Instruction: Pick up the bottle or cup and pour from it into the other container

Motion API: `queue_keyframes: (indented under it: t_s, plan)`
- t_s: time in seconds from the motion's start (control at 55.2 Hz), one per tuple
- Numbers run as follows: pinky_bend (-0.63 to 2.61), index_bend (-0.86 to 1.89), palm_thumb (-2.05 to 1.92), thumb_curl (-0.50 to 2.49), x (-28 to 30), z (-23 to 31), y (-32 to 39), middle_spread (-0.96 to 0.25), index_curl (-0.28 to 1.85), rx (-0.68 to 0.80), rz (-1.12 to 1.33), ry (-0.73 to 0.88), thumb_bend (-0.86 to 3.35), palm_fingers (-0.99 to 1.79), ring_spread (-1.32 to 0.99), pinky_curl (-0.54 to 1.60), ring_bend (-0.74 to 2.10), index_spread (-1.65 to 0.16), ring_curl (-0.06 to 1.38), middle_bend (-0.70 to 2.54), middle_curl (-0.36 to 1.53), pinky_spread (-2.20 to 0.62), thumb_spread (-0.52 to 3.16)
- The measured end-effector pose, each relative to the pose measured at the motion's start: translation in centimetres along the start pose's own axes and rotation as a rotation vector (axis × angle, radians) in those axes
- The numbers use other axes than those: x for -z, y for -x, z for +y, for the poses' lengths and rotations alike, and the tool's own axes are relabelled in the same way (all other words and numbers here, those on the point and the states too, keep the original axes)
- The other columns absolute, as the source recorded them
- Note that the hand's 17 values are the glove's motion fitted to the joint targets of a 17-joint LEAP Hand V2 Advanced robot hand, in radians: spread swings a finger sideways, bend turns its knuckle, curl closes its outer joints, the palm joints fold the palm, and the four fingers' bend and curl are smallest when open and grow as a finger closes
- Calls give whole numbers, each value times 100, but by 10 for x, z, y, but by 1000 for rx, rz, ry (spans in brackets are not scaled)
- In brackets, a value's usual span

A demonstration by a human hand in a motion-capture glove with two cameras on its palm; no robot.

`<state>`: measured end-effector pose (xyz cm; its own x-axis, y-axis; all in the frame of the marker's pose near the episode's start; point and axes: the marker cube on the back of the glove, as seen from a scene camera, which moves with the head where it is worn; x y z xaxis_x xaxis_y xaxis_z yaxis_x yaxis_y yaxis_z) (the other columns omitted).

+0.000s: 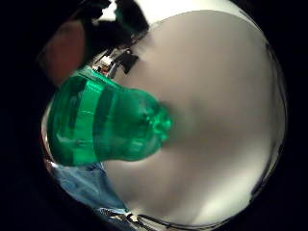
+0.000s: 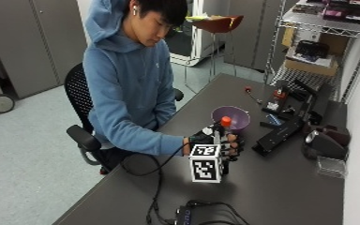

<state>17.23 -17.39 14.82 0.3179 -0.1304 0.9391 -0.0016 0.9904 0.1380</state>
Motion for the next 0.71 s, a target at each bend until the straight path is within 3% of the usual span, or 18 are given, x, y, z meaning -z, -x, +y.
queue_keyframes:
  t_s: [0.072, 0.181, 0.435, 0.706]
  plan:
    - [45, 25, 93, 42, -5, -3, 0, 7, 27, 15, -25, -63, 4, 70, 9, 30, 47, -24, 29, 28, 34, 29, 76]
    - [31, 21, 100, 47, -12, -4, 0, 3, 31, 31, -20, -144, 3, 94, 0, 29, 53, -17, 33, 36, 38, 25, 72]
    - [27, 14, 108, 57, -33, -4, 14, -1, 34, 26, 46, -137, -2, 103, -6, 32, 50, -11, 38, 29, 41, 15, 48]
    - [25, 13, 109, 63, -56, -21, 54, -2, 34, 0, 493, -66, -3, 105, -7, 34, 46, -9, 39, 24, 44, 10, 38]
